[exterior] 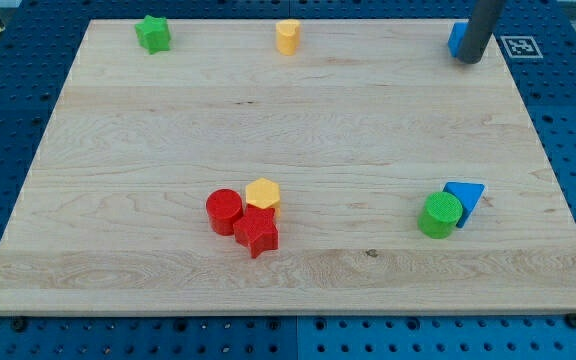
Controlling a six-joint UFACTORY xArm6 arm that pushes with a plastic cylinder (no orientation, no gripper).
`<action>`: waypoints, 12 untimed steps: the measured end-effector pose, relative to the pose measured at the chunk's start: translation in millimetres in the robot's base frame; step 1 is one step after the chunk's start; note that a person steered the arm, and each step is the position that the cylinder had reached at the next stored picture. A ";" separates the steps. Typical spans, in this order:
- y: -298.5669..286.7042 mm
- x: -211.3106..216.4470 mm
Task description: Move the blue triangle to the left center of the board
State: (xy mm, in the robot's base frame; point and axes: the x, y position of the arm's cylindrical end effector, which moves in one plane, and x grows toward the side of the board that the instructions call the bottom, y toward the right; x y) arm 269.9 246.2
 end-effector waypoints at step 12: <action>-96.4 251.9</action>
State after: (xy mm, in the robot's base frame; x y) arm 521.8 149.8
